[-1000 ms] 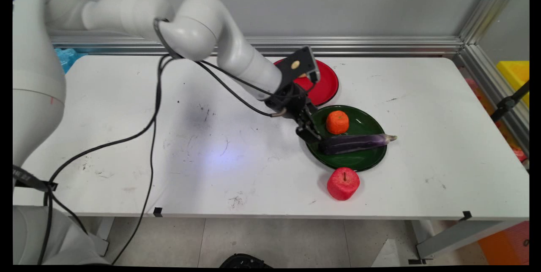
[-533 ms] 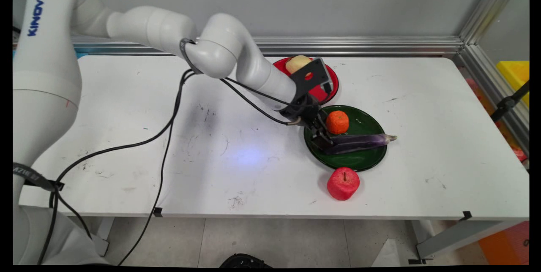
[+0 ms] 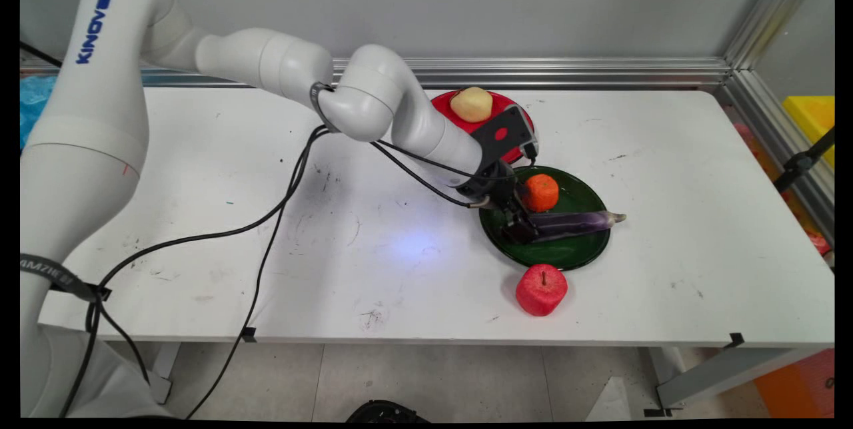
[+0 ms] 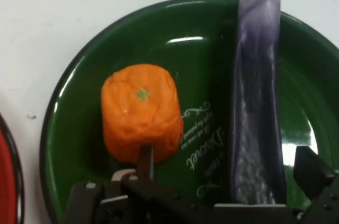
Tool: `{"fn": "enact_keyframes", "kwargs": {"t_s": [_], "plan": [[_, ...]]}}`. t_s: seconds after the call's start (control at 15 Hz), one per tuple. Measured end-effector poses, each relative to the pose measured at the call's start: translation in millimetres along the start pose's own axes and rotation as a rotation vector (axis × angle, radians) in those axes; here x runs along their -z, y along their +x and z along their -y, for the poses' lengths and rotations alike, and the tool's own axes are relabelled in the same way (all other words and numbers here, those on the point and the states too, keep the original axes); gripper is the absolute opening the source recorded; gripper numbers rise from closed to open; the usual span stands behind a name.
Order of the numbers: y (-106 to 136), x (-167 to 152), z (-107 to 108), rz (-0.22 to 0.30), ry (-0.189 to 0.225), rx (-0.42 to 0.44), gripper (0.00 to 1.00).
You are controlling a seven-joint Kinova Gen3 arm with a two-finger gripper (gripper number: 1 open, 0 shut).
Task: Pick up the eggplant from the green plate, then place the picked object on the red plate
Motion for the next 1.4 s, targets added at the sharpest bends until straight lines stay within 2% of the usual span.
{"fn": "enact_keyframes", "kwargs": {"t_s": [0.27,0.33,0.87,1.4], "plan": [[1,-8,-3,-0.002,-0.006,0.007,1.0],[1,-10,-3,-0.002,-0.009,0.008,0.0],[13,-4,-1,-0.014,-0.025,0.01,0.0],[34,44,26,-0.026,-0.015,-0.017,0.0]]}}
